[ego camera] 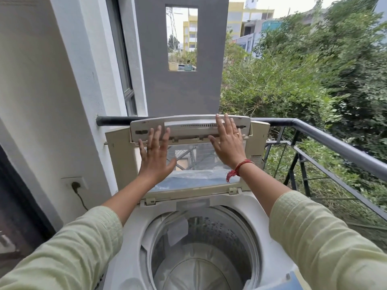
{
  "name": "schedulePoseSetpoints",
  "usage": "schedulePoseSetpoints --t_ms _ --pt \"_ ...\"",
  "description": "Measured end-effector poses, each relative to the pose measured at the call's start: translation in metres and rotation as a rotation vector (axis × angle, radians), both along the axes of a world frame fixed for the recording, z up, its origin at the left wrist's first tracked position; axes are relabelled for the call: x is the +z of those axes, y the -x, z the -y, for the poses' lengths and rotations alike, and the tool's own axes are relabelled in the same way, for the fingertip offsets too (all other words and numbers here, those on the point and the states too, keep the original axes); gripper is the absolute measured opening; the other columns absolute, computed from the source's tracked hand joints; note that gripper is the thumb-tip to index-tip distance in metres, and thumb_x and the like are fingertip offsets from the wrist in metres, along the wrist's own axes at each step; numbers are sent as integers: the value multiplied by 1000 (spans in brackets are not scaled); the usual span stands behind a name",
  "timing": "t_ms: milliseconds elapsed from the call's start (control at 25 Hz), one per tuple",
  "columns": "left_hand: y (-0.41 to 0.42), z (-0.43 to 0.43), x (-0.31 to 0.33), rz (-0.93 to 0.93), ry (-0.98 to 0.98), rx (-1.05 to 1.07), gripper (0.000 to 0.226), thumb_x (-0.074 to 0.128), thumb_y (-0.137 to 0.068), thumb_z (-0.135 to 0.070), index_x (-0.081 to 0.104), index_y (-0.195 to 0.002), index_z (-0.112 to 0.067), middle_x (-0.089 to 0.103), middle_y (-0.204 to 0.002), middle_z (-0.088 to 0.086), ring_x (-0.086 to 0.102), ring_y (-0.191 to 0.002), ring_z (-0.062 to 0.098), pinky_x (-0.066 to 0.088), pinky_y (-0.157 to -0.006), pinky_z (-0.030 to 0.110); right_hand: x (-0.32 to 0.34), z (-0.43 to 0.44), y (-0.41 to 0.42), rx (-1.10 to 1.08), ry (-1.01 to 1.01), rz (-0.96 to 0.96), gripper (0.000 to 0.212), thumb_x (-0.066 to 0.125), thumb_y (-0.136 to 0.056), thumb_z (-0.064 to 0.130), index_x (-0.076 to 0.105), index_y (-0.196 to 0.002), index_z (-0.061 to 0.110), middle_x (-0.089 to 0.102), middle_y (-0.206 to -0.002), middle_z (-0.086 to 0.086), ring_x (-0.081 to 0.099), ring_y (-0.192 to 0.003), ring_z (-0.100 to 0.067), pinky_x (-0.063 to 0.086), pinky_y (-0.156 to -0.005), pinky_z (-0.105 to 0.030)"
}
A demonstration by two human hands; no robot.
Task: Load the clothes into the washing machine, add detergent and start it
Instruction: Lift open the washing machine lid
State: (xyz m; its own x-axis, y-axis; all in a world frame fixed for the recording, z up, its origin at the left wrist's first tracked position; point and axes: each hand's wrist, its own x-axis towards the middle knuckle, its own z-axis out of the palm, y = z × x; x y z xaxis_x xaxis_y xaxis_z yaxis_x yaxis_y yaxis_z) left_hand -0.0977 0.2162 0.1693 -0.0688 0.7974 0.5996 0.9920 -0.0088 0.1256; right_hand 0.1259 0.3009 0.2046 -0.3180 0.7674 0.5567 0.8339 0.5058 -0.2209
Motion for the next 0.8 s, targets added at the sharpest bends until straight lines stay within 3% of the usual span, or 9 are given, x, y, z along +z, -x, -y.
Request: schedulePoseSetpoints --t_ms 280,440,680,800 --pt "-9 4 7 103 -157 -16 83 48 -80 -47 8 -149 -24 7 -157 9 0 -145 27 -1 -112 57 2 22 0 107 -169 -106 56 43 -96 44 28 -145 23 23 -154 -8 22 -142 -26 20 -114 -54" --pt "-19 46 -15 184 -186 17 72 45 -80 -47 23 -144 -21 18 -154 7 3 -145 27 1 -112 55 -19 65 -2 232 -251 -259 40 51 -93 34 41 -130 23 31 -141 -3 38 -130 -24 33 -107 -46" --pt "-32 143 -50 343 -40 280 60 46 -79 -49 40 -132 -22 27 -149 8 5 -144 28 5 -114 57 -82 145 -13 381 57 -453 35 56 -88 22 53 -122 17 41 -133 -7 41 -124 -22 35 -103 -36" --pt "-28 211 -77 389 -1 449 64 42 -76 -52 43 -132 -20 28 -149 9 6 -144 28 7 -113 56 -110 178 1 500 202 -440 37 61 -86 18 55 -122 16 41 -131 -4 40 -124 -20 33 -105 -34"
